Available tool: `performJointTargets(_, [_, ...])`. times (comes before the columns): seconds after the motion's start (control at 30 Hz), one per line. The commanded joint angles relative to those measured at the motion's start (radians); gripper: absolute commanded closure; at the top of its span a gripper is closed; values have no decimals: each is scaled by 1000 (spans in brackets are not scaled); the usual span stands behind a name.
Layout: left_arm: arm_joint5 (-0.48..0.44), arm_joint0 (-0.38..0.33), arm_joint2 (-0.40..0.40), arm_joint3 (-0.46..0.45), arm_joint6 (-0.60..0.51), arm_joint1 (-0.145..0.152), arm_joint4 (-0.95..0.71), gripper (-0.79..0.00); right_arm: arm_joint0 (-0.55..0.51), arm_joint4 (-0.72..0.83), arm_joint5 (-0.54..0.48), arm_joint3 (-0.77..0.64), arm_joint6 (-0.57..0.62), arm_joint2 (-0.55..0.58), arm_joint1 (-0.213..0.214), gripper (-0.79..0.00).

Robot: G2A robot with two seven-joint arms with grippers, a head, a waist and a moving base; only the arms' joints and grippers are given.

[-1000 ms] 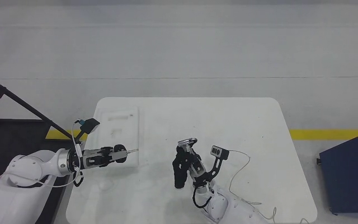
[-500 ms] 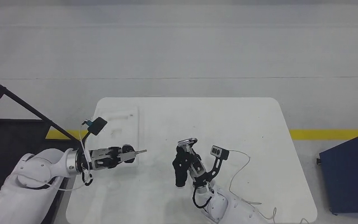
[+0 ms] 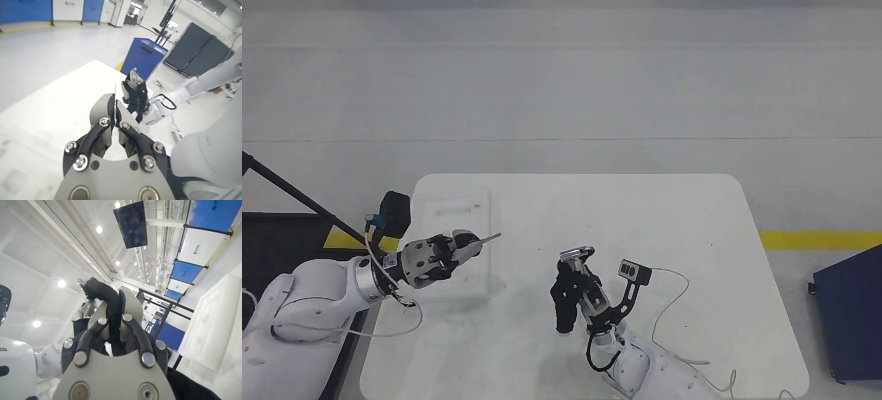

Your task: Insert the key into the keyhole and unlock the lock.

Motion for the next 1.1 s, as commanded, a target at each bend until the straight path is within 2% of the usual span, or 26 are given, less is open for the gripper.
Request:
performJointTargets(0.0, [2, -1, 4, 1, -54, 0, -66, 0, 0, 0, 0, 0, 0, 0, 0, 0])
performJointTargets(0.5, [5, -2, 4, -2, -53, 0, -61, 0, 0, 0, 0, 0, 0, 0, 0, 0])
performJointTargets(0.67, [-56, 0, -7, -97, -2, -6, 208, 0, 0, 0, 0, 0, 0, 0, 0, 0])
performJointTargets(0.87, [-48, 16, 13, -196, 183, -26, 596, 0, 0, 0, 0, 0, 0, 0, 0, 0])
performJointTargets(0.97, [-23, 31, 38, -193, 313, -36, 653, 0, 0, 0, 0, 0, 0, 0, 0, 0])
performJointTargets(1.07, [0, 41, 53, -198, 386, -42, 726, 0, 0, 0, 0, 0, 0, 0, 0, 0])
